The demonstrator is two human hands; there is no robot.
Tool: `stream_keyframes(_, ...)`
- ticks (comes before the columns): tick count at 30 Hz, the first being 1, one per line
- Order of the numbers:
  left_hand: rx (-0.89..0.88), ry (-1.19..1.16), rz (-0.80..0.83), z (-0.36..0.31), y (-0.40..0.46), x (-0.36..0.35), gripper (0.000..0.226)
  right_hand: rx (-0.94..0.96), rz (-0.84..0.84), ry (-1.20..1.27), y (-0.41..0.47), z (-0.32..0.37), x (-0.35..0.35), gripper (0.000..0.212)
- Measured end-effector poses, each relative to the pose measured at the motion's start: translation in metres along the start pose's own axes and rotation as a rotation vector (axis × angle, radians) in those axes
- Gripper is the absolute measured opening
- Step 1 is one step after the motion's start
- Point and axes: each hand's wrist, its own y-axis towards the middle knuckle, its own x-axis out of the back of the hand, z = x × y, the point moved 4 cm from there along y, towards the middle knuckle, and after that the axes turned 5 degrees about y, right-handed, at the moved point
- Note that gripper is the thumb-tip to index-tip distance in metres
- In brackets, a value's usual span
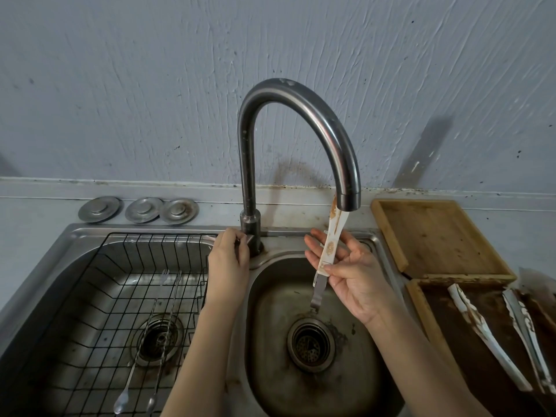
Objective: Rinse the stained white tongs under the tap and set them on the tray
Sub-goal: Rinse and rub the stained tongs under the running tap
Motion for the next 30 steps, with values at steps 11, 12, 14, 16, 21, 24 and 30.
stream_keyframes(11, 0.003, -0.02, -0.001, 0.004, -0.003, 0.001, 0.01, -0.025, -0.002, 0.027, -0.004, -0.004, -0.005, 0.071)
stream_keyframes(12, 0.001, -0.022, -0.004, 0.005, -0.003, 0.0, 0.01, -0.025, -0.005, 0.026, -0.004, -0.005, -0.005, 0.071)
stream_keyframes(14, 0.004, -0.032, -0.011, 0.006, -0.004, 0.0, 0.01, -0.026, -0.007, 0.022, -0.005, -0.006, -0.004, 0.073)
stream_keyframes(16, 0.008, -0.042, -0.017, 0.006, -0.004, -0.001, 0.011, -0.027, -0.007, 0.024, -0.006, -0.007, -0.004, 0.074)
stream_keyframes(21, 0.002, -0.045, -0.03, 0.011, -0.006, -0.002, 0.011, -0.03, -0.008, 0.037, -0.006, -0.008, -0.004, 0.074)
stream_keyframes(24, -0.001, -0.049, -0.04, 0.013, -0.007, -0.002, 0.01, -0.032, -0.008, 0.033, -0.007, -0.009, -0.005, 0.074)
stream_keyframes(30, -0.013, -0.058, -0.048, 0.015, -0.007, -0.004, 0.01, -0.038, -0.005, 0.033, -0.007, -0.011, -0.005, 0.074)
